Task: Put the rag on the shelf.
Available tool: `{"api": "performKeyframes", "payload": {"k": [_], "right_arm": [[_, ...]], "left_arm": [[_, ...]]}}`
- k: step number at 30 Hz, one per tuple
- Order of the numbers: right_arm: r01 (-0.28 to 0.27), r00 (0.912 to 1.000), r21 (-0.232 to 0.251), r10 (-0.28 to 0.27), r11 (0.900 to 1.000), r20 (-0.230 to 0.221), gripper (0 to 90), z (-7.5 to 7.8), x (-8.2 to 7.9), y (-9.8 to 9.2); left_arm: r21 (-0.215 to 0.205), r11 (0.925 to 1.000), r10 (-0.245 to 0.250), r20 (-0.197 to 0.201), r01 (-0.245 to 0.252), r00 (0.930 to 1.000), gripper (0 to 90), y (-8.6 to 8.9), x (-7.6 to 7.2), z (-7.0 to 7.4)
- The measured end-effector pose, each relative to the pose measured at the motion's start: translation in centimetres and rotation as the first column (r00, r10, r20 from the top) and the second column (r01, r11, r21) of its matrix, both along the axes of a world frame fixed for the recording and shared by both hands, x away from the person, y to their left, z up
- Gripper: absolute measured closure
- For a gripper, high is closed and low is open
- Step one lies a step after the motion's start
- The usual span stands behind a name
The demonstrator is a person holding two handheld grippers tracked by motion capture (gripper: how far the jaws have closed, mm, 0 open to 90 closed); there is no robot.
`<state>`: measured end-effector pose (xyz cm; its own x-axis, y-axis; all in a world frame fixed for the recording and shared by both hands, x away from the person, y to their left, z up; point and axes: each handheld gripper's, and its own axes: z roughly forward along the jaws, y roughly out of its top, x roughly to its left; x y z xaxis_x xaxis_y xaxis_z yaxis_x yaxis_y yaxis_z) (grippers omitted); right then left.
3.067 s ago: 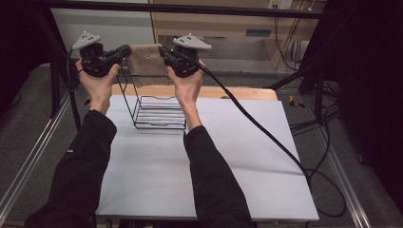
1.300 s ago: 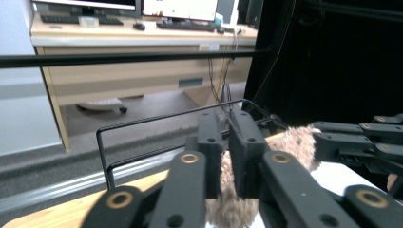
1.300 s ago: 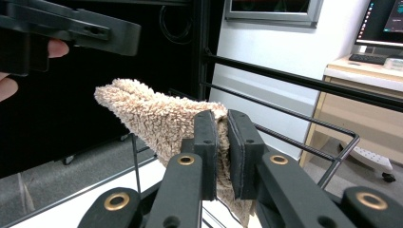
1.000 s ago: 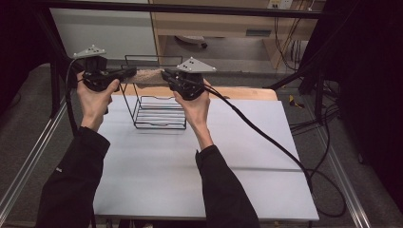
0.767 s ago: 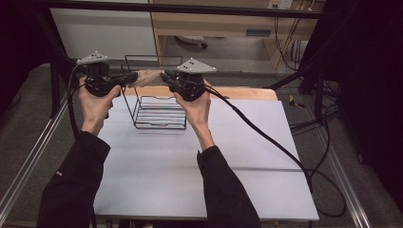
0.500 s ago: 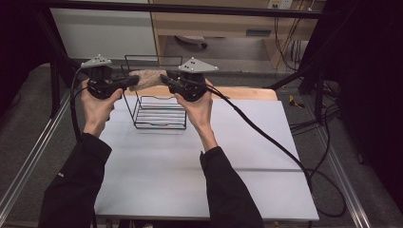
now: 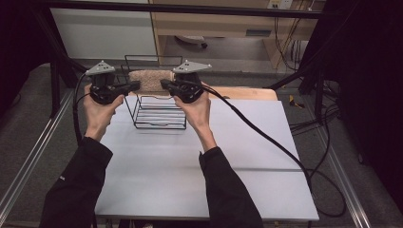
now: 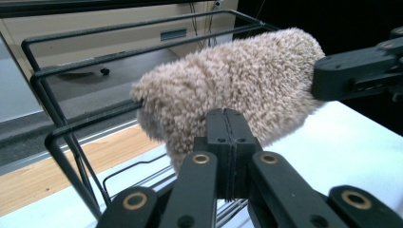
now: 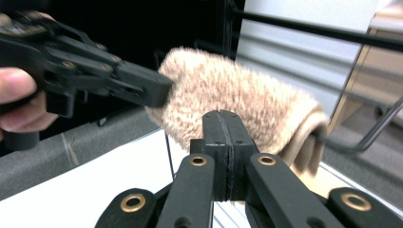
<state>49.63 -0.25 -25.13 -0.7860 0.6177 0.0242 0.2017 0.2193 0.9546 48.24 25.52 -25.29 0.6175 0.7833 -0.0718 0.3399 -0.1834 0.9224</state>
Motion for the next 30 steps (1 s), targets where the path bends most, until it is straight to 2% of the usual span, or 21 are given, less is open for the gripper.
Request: {"api": "performKeyframes", "payload": {"k": [3, 9, 17, 22, 30], "right_arm": [[0.015, 0.9995, -0.017, -0.016, 1.000, -0.027, 90.0, -0.8, 0.2, 0.0], [0.050, 0.9984, -0.042, -0.051, 0.998, -0.026, 88.3, -1.9, 0.9, 0.0], [0.035, 0.9993, -0.023, -0.035, 0.999, -0.010, 84.7, -1.7, 0.4, -0.3], [0.022, 0.9997, -0.015, -0.022, 1.000, -0.007, 79.1, -1.2, -0.2, -0.8], [0.019, 0.9995, 0.006, -0.019, 1.000, -0.026, 64.9, -0.4, -1.2, -2.0]], "left_arm": [[0.004, 1.0000, 0.004, -0.004, -0.004, 1.0000, 89.8, 0.2, -0.1, -0.5], [0.016, 0.9996, 0.025, -0.007, -0.025, 0.9997, 89.7, 0.1, 0.4, -1.3], [0.015, 0.9997, 0.021, 0.010, -0.022, 0.9997, 87.0, 0.2, -0.1, -1.1], [0.017, 0.9994, 0.031, 0.013, -0.031, 0.9994, 78.7, 0.3, -0.7, -0.8], [0.041, 0.9980, 0.046, 0.026, -0.047, 0.9986, 56.8, 0.7, -2.2, -0.7]]}}
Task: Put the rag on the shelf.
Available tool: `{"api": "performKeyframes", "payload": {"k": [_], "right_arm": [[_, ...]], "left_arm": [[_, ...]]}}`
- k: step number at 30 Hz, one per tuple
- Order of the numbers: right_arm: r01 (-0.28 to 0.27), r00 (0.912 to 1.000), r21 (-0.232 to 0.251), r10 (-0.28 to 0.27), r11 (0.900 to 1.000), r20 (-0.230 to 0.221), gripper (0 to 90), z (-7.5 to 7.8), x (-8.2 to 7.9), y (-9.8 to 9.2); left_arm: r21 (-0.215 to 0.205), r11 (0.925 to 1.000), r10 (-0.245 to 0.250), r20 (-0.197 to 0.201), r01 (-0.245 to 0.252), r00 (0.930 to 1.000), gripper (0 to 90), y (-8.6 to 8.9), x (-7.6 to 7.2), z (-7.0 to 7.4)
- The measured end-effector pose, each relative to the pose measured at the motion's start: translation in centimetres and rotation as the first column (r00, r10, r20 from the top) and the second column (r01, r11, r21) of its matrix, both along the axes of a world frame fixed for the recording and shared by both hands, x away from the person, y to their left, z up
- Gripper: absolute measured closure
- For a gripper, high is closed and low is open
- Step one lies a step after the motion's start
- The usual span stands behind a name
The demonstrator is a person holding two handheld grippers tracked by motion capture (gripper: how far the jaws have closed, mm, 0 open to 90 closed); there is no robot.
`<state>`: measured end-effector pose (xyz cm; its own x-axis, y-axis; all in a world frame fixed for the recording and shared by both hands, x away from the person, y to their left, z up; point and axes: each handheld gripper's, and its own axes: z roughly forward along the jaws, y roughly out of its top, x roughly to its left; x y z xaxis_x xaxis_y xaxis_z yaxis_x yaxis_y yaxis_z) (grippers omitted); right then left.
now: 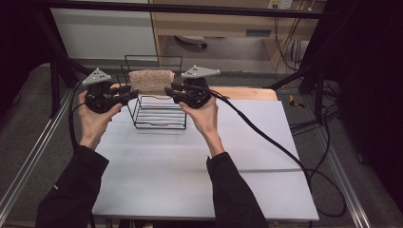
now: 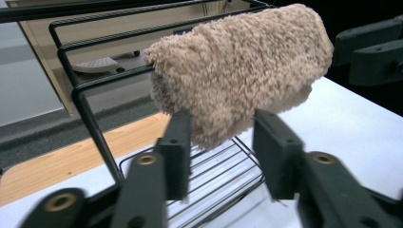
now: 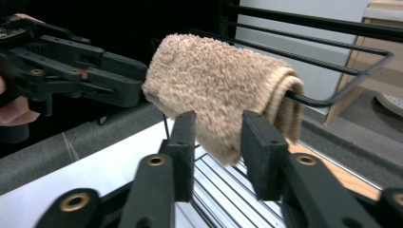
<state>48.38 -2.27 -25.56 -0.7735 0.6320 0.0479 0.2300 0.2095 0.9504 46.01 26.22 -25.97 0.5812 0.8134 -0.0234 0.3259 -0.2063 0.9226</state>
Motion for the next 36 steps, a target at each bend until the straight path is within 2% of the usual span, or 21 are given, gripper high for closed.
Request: {"api": "performKeyframes", "payload": {"k": [2, 5, 8, 13, 15, 19, 24, 29, 33, 36], "right_arm": [[0.008, 1.0000, -0.001, -0.008, 1.000, 0.000, 60.3, 0.2, -0.2, -0.5], [0.013, 0.9998, 0.013, -0.013, 1.000, -0.013, 53.9, 0.3, -0.6, -1.3], [0.023, 0.9995, 0.004, -0.022, 1.000, -0.021, 45.3, 0.3, -0.8, -2.2], [0.036, 0.9981, 0.003, -0.036, 0.999, -0.049, 30.6, -0.2, -1.4, -3.9], [0.047, 0.9978, -0.011, -0.048, 0.999, -0.046, 26.8, -0.4, -1.7, -4.7], [0.059, 0.9963, -0.020, -0.060, 0.998, -0.061, 17.0, -1.0, -2.1, -6.4], [0.065, 0.9941, -0.015, -0.066, 0.998, -0.086, 9.3, -2.1, -2.8, -8.6], [0.073, 0.9923, -0.004, -0.073, 0.997, -0.100, 6.7, -3.7, -3.5, -10.7], [0.088, 0.9886, -0.030, -0.091, 0.996, -0.120, 3.6, -5.0, -4.0, -12.2], [0.092, 0.9868, -0.035, -0.096, 0.995, -0.130, 2.5, -5.9, -4.3, -13.1]], "left_arm": [[0.016, 0.9999, 0.003, 0.004, -0.003, 1.0000, 50.6, 0.1, -0.4, -0.1], [0.011, 0.9999, 0.002, 0.002, -0.002, 1.0000, 42.8, 0.2, -0.9, -0.5], [0.018, 0.9998, -0.004, -0.007, 0.004, 1.0000, 36.8, 0.2, -1.3, -0.9], [0.026, 0.9996, -0.008, -0.023, 0.009, 0.9997, 24.8, 0.1, -2.0, -1.9], [0.031, 0.9994, -0.013, -0.025, 0.013, 0.9996, 20.1, 0.2, -2.2, -2.4], [0.017, 0.9997, -0.018, -0.035, 0.019, 0.9992, 12.8, 0.4, -2.9, -3.5], [0.033, 0.9993, -0.017, -0.055, 0.019, 0.9983, 7.2, 0.7, -3.6, -5.0], [0.040, 0.9987, -0.029, -0.074, 0.032, 0.9968, 5.9, 1.0, -4.4, -6.5], [0.046, 0.9981, -0.037, -0.079, 0.041, 0.9962, 4.8, 1.0, -5.2, -7.6], [0.067, 0.9975, -0.017, -0.077, 0.022, 0.9969, 4.9, 1.0, -5.8, -8.4]]}}
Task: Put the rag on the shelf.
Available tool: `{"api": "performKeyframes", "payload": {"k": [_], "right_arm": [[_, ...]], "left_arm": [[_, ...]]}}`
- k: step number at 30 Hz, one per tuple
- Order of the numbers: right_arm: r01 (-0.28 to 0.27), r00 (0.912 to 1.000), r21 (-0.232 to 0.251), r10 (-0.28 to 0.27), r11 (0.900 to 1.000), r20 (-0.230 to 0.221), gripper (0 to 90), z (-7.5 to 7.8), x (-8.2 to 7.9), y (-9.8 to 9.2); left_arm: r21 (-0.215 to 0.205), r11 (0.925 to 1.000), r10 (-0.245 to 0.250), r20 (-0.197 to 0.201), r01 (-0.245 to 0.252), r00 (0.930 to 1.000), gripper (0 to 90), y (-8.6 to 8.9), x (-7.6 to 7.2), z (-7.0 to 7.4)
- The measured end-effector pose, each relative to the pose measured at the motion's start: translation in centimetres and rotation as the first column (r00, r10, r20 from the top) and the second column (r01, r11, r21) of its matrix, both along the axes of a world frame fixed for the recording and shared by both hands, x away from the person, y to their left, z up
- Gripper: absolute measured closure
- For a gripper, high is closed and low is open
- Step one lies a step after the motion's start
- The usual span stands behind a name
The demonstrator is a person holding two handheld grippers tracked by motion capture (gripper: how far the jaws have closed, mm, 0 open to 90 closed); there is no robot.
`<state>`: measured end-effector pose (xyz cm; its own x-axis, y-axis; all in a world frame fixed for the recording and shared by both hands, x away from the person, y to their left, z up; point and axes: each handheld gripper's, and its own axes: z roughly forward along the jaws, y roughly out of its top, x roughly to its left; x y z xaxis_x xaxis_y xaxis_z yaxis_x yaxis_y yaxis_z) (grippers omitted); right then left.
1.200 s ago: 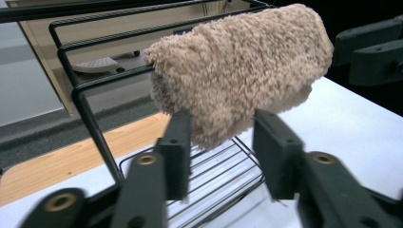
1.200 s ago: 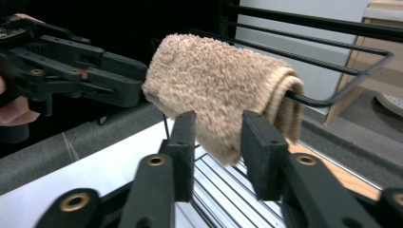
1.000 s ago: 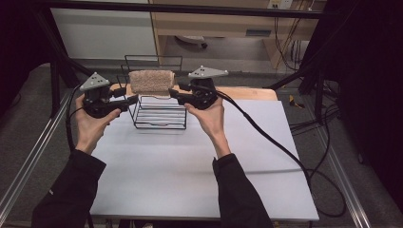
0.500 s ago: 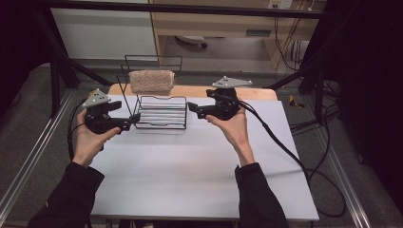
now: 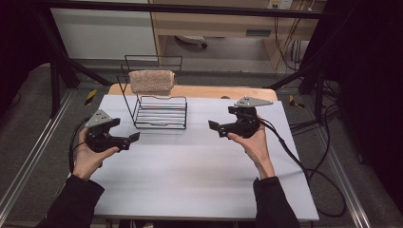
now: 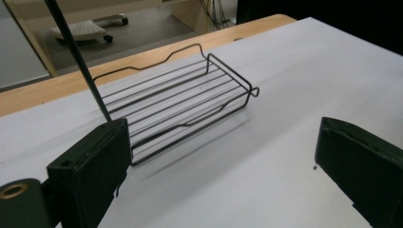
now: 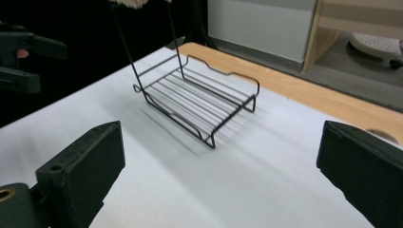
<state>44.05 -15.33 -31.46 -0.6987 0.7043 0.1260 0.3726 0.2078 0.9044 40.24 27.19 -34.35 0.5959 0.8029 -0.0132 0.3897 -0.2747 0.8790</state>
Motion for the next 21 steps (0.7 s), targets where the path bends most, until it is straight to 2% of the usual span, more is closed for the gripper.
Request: {"api": "performKeyframes", "payload": {"k": [9, 12, 19, 21], "right_arm": [[0.016, 0.9988, -0.028, -0.017, 0.999, -0.045, 0.8, -2.8, -1.2, -2.6], [0.016, 0.9980, -0.029, -0.018, 0.999, -0.060, 0.7, -3.7, -1.7, -3.5], [0.006, 0.9966, -0.041, -0.009, 0.999, -0.082, 0.7, -5.7, -2.7, -5.1], [0.005, 0.9958, -0.047, -0.009, 0.999, -0.091, 0.7, -6.4, -3.0, -5.5]], "left_arm": [[-0.007, 1.0000, 0.005, -0.031, -0.005, 0.9995, 5.7, 0.1, -1.1, -2.6], [0.008, 1.0000, 0.002, -0.037, -0.002, 0.9993, 6.0, 0.0, -1.4, -3.3], [0.008, 0.9999, -0.010, -0.050, 0.010, 0.9987, 6.7, 0.0, -2.0, -4.6], [0.019, 0.9996, -0.018, -0.058, 0.019, 0.9981, 6.6, 0.0, -2.2, -5.1]]}}
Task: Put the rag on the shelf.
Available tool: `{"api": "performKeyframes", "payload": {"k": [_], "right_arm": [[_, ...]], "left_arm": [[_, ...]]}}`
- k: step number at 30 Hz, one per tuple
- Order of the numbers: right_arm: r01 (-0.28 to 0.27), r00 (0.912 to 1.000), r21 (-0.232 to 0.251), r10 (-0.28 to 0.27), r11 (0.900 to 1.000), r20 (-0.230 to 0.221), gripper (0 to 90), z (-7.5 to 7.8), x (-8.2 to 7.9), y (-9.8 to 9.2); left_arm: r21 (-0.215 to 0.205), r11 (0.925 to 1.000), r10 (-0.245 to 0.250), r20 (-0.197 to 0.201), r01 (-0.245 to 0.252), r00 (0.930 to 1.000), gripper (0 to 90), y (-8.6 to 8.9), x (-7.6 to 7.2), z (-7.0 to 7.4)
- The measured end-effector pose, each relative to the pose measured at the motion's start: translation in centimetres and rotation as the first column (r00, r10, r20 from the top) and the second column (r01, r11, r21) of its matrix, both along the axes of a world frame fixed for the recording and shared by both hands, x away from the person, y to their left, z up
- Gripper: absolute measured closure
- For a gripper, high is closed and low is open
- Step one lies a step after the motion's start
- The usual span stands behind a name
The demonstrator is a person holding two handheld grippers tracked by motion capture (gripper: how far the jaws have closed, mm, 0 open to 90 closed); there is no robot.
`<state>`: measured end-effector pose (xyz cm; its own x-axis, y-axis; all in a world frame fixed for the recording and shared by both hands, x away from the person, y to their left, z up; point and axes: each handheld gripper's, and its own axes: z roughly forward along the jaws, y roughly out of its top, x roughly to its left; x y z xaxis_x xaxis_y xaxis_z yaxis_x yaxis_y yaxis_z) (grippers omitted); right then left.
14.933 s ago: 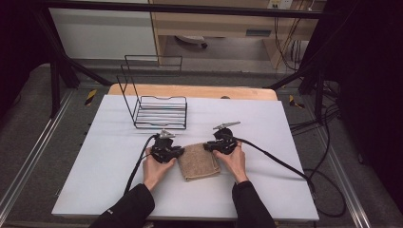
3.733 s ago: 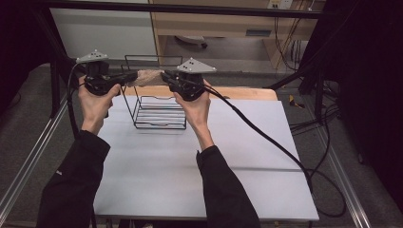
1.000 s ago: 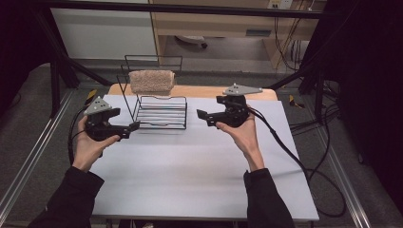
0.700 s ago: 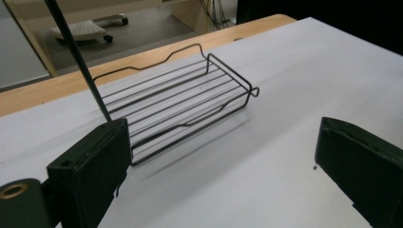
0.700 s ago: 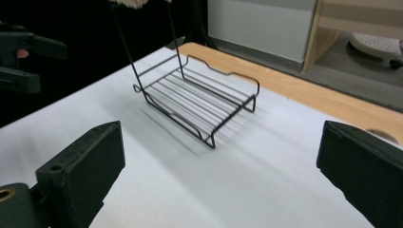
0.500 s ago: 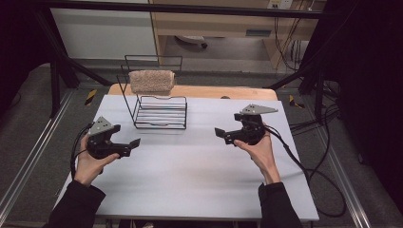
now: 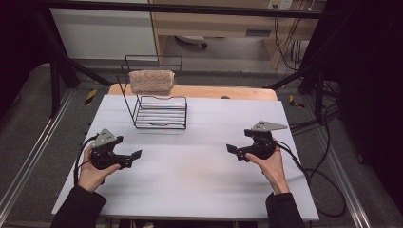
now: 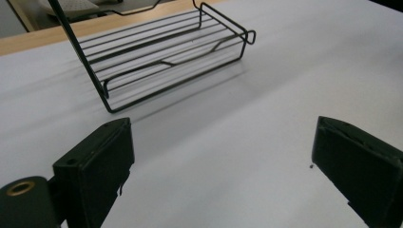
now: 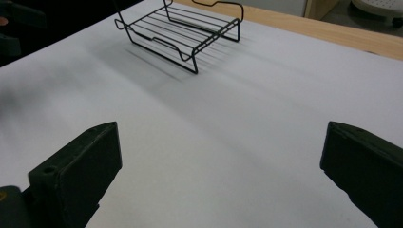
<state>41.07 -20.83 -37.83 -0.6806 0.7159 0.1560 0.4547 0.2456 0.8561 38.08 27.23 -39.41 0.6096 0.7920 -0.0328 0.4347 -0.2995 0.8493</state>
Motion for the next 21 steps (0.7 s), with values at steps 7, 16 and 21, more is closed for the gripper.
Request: {"api": "performKeyframes", "payload": {"k": [7, 16, 21], "right_arm": [[0.001, 0.9997, -0.008, -0.001, 1.000, -0.024, 0.7, -2.2, -1.1, -1.4], [0.005, 0.9978, -0.021, -0.006, 1.000, -0.067, 0.7, -4.8, -2.4, -3.2], [0.011, 0.9966, -0.023, -0.013, 1.000, -0.081, 0.7, -5.7, -3.0, -4.2]], "left_arm": [[-0.001, 1.0000, 0.000, -0.012, 0.000, 0.9999, 6.5, 0.3, -0.4, -1.1], [0.015, 0.9998, -0.016, -0.018, 0.016, 0.9997, 6.5, 0.4, -1.0, -2.2], [0.028, 0.9993, -0.022, -0.024, 0.023, 0.9995, 6.2, 0.4, -1.2, -2.8]]}}
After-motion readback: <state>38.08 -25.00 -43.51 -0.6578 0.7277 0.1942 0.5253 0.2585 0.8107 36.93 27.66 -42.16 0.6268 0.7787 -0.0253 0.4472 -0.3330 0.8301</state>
